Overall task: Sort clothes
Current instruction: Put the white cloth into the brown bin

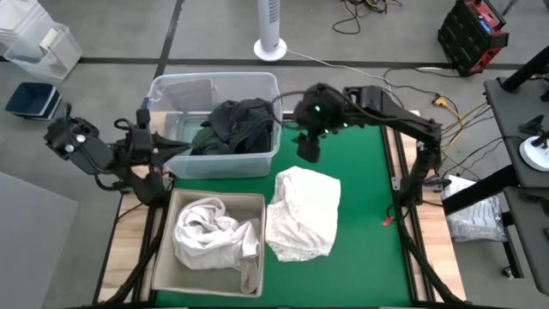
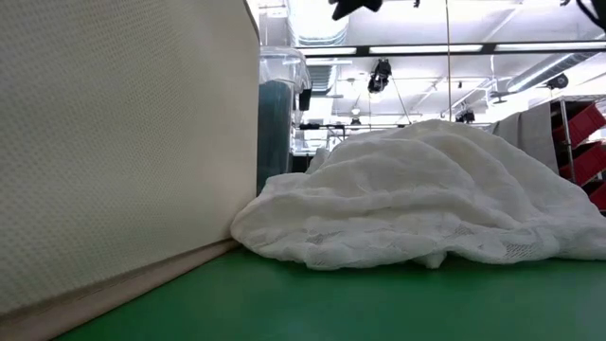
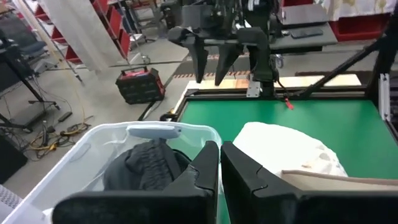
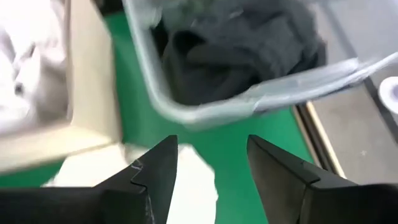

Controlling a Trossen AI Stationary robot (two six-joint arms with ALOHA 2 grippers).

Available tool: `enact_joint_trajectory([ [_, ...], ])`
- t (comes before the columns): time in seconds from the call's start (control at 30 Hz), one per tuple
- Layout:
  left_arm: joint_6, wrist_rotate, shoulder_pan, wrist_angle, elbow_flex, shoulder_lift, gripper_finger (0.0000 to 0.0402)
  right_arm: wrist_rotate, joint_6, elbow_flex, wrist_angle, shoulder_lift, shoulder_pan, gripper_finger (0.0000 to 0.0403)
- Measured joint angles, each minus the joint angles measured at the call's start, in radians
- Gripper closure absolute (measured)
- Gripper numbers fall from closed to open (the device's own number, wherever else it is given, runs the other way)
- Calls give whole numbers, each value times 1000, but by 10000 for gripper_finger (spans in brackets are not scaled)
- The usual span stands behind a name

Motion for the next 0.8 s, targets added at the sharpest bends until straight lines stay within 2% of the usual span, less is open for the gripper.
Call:
enact_joint_trajectory([
  [0.17,-34,10,0,2,0,34,402,10,-1,-160,5,-100,53,233],
  [0.4,-118,10,0,28,0,98,402,47,49,-422,33,-254,114,227],
  [0.8,22,5,2,280,9,232,402,50,344,-804,204,-499,190,188],
])
